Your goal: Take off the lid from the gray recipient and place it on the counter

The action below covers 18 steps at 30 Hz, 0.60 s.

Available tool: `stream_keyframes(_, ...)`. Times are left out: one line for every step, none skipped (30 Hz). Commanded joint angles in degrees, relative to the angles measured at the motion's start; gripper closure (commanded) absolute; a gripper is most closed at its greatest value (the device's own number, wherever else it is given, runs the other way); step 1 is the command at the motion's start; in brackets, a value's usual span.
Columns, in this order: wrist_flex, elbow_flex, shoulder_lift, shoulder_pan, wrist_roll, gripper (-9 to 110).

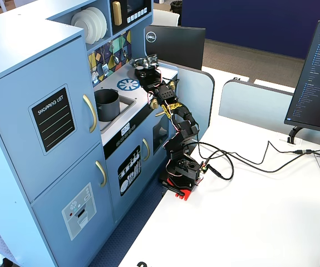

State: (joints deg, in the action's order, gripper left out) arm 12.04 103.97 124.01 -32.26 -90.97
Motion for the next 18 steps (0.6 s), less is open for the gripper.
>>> stream_keyframes(-4.7, 0.2, 0.4, -2.4, 0.4, 102)
stream_keyframes(-5.9, 0.8, -0.4, -2.5, 0.4, 102)
stream_keyframes(-6.9, 1.5, -1.1, -2.5, 0.4, 102)
stream_keyframes(-7.3, 2.1, -1.4, -2.4, 0.5, 102)
stream_keyframes(-8.0, 3.0, -1.8, -2.0, 0.4, 102)
stream_keyframes(-9.3, 4.0, -2.2, -1.7, 0.3, 102)
stream_keyframes(-10.7, 5.3, -2.5, -1.2, 0.0, 102)
stream_keyframes(-11.7, 6.4, -2.9, -1.0, -0.4, 102)
stream_keyframes(-12.7, 7.3, -3.3, -0.8, -0.5, 102)
stream_keyframes(-13.7, 8.1, -4.0, -0.6, -0.6, 102)
stream_keyframes(-14.7, 8.6, -4.7, -0.5, -0.8, 102)
stream_keyframes(-15.6, 9.1, -5.6, -0.5, -0.8, 102)
stream_keyframes(-16.1, 9.3, -6.3, -0.5, -0.6, 102)
stream_keyframes(-16.3, 9.3, -7.1, -0.5, -0.6, 102)
stream_keyframes(-16.7, 9.4, -7.8, -0.5, -0.7, 102)
stream_keyframes(-16.7, 9.6, -8.3, -0.4, -0.5, 102)
stream_keyframes(-16.9, 9.8, -9.0, -0.4, -0.5, 102)
stream_keyframes(-17.6, 10.0, -9.7, -0.2, -0.6, 102)
